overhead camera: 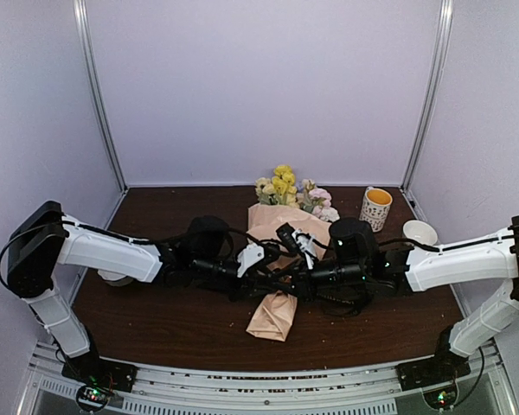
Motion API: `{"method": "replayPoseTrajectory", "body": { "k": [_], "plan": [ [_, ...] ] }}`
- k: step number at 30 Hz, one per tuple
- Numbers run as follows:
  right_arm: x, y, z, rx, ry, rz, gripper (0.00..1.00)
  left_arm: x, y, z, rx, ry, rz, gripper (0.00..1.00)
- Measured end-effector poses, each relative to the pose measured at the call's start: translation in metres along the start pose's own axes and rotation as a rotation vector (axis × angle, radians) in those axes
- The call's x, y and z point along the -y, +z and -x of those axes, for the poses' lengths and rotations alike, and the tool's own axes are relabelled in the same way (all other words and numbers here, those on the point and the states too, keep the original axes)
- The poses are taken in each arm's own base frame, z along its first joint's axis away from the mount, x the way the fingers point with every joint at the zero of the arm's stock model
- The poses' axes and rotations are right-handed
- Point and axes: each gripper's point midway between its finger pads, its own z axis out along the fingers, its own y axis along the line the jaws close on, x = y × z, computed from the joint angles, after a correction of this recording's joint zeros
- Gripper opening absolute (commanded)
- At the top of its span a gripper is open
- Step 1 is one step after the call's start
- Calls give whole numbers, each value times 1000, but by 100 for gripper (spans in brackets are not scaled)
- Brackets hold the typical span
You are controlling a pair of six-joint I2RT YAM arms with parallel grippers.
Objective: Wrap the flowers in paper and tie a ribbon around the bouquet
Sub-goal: Cross the half-tied ribbon over the folded bouquet.
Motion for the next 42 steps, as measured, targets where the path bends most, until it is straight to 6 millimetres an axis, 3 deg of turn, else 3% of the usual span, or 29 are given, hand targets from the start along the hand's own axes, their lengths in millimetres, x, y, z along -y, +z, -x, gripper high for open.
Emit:
{"method": "replayPoseTrajectory", "body": {
  "k": [3, 6, 17, 22, 25, 28, 31, 34, 42],
  "plan": [
    [0, 0, 0, 1, 7, 0, 3, 2, 3, -4, -5, -15, -13, 20],
    [1, 0, 1, 3, 12, -5, 5, 3, 3, -4, -3, -22, -22, 0],
    [12, -10, 2, 6, 27, -90, 38, 0, 3, -4, -3, -33, -7, 0],
    [26, -55, 13, 58, 60, -262, 50, -6, 3, -7, -20, -35, 30, 0],
    [57, -95, 14, 109, 160, -443, 51, -9, 3, -8, -26, -35, 46, 0],
    [105, -134, -12, 116, 316, -657, 51, -10, 3, -8, -30, -36, 52, 0],
    [147, -164, -67, 50, 475, -844, 51, -10, 3, -10, -38, -39, 56, 0],
    [158, -175, -114, -50, 568, -927, 53, -10, 3, -12, -49, -44, 54, 0],
    [166, -162, -150, -155, 679, -950, 59, -9, 3, -13, -52, -46, 52, 0]
  ]
}}
